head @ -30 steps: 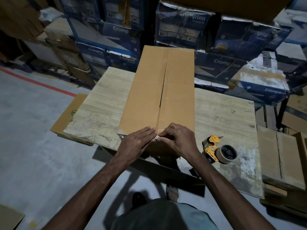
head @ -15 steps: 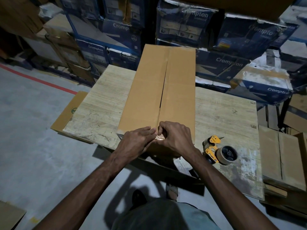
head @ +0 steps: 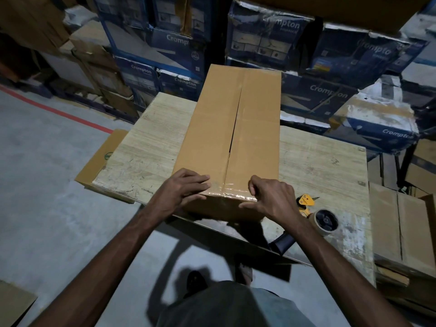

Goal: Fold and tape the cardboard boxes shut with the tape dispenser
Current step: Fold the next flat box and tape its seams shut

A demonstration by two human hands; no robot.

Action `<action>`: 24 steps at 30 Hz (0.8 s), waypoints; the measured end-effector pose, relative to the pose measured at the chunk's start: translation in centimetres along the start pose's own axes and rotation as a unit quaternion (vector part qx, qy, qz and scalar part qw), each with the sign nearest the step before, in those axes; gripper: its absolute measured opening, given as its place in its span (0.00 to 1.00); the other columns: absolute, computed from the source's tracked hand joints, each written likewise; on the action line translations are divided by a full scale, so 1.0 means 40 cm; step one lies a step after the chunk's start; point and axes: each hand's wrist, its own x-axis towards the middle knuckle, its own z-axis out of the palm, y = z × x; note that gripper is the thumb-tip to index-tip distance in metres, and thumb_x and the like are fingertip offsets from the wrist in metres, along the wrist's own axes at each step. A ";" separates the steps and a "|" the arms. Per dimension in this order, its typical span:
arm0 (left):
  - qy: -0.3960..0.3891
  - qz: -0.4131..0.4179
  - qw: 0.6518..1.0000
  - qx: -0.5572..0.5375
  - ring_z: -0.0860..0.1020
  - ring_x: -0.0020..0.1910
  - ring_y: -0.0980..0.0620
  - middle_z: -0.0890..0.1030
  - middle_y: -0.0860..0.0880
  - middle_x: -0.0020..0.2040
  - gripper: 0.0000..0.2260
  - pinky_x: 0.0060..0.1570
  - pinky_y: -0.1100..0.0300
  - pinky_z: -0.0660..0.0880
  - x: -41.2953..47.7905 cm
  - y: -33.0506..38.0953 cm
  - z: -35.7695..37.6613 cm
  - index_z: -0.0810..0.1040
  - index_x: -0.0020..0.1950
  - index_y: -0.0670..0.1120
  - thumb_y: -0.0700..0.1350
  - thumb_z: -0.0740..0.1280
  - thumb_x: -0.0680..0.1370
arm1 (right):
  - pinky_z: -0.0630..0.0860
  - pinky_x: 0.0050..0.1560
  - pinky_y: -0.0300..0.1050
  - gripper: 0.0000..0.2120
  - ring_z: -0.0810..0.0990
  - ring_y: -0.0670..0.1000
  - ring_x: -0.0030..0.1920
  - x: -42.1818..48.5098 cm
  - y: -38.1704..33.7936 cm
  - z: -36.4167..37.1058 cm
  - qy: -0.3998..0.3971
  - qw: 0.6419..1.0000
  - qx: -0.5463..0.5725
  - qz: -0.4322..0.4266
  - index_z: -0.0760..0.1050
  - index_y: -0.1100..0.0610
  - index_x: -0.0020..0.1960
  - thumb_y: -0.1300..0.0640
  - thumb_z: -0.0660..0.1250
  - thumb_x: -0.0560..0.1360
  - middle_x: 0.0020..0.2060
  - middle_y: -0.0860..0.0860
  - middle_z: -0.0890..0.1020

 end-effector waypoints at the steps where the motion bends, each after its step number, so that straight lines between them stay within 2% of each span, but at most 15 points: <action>1: 0.006 -0.008 1.000 -0.006 0.77 0.60 0.50 0.81 0.54 0.68 0.19 0.56 0.52 0.79 -0.003 -0.008 -0.009 0.84 0.65 0.50 0.51 0.75 0.75 | 0.65 0.32 0.41 0.27 0.73 0.46 0.31 -0.014 0.020 -0.003 0.006 1.000 -0.008 0.004 0.66 0.47 0.42 0.27 0.73 0.66 0.28 0.43 0.73; 8: -0.002 -0.059 0.998 0.015 0.74 0.60 0.47 0.77 0.54 0.72 0.29 0.52 0.41 0.76 0.010 -0.088 -0.063 0.85 0.62 0.56 0.64 0.77 0.63 | 0.60 0.29 0.41 0.30 0.68 0.45 0.26 -0.059 0.089 -0.002 0.042 0.999 0.032 0.008 0.62 0.48 0.36 0.25 0.73 0.62 0.23 0.44 0.68; 10: 0.002 -0.064 0.998 -0.002 0.74 0.62 0.45 0.76 0.53 0.73 0.31 0.56 0.42 0.75 0.011 -0.109 -0.072 0.85 0.61 0.57 0.65 0.79 0.60 | 0.62 0.29 0.40 0.30 0.67 0.42 0.26 -0.051 0.093 0.003 0.047 0.997 0.060 -0.006 0.62 0.48 0.36 0.25 0.72 0.62 0.23 0.43 0.68; 12: -0.008 -0.083 0.996 -0.026 0.70 0.68 0.44 0.72 0.52 0.76 0.35 0.61 0.46 0.71 0.012 -0.115 -0.080 0.83 0.65 0.58 0.64 0.80 0.59 | 0.63 0.29 0.39 0.29 0.65 0.41 0.26 -0.042 0.102 0.012 0.046 0.994 0.093 -0.028 0.62 0.48 0.36 0.26 0.71 0.63 0.24 0.43 0.68; 15: -0.034 -0.120 0.992 -0.034 0.64 0.73 0.45 0.64 0.52 0.81 0.41 0.66 0.46 0.67 0.008 -0.106 -0.083 0.76 0.73 0.61 0.61 0.82 0.60 | 0.63 0.30 0.44 0.29 0.62 0.45 0.28 -0.037 0.130 0.024 0.035 0.986 0.151 -0.066 0.61 0.47 0.37 0.31 0.76 0.64 0.26 0.44 0.67; 18: -0.066 -0.131 0.987 -0.057 0.60 0.80 0.46 0.52 0.56 0.85 0.45 0.71 0.43 0.69 -0.005 -0.102 -0.076 0.68 0.79 0.63 0.55 0.82 0.64 | 0.63 0.31 0.46 0.29 0.62 0.46 0.29 -0.034 0.135 0.031 0.022 0.981 0.174 -0.082 0.59 0.46 0.37 0.36 0.80 0.66 0.27 0.45 0.66; 21: -0.115 -0.170 0.974 -0.098 0.52 0.83 0.52 0.40 0.63 0.84 0.56 0.71 0.46 0.73 -0.005 -0.100 -0.071 0.55 0.83 0.65 0.52 0.85 0.62 | 0.64 0.32 0.47 0.27 0.63 0.46 0.29 -0.044 0.127 0.026 0.010 0.976 0.209 -0.060 0.62 0.46 0.39 0.39 0.81 0.65 0.28 0.45 0.68; 23: -0.166 -0.212 0.947 -0.175 0.47 0.82 0.56 0.36 0.64 0.82 0.64 0.77 0.47 0.63 -0.001 -0.088 -0.079 0.44 0.82 0.69 0.57 0.86 0.61 | 0.67 0.34 0.46 0.24 0.68 0.45 0.31 -0.068 0.122 0.003 -0.006 0.963 0.268 -0.012 0.70 0.45 0.42 0.36 0.82 0.64 0.31 0.44 0.72; 24: -0.178 -0.237 0.925 -0.239 0.46 0.81 0.59 0.37 0.66 0.81 0.64 0.79 0.47 0.58 0.000 -0.084 -0.083 0.39 0.81 0.70 0.60 0.85 0.62 | 0.70 0.37 0.45 0.23 0.73 0.44 0.35 -0.080 0.113 -0.012 0.005 0.952 0.306 0.027 0.74 0.44 0.47 0.33 0.80 0.64 0.35 0.43 0.76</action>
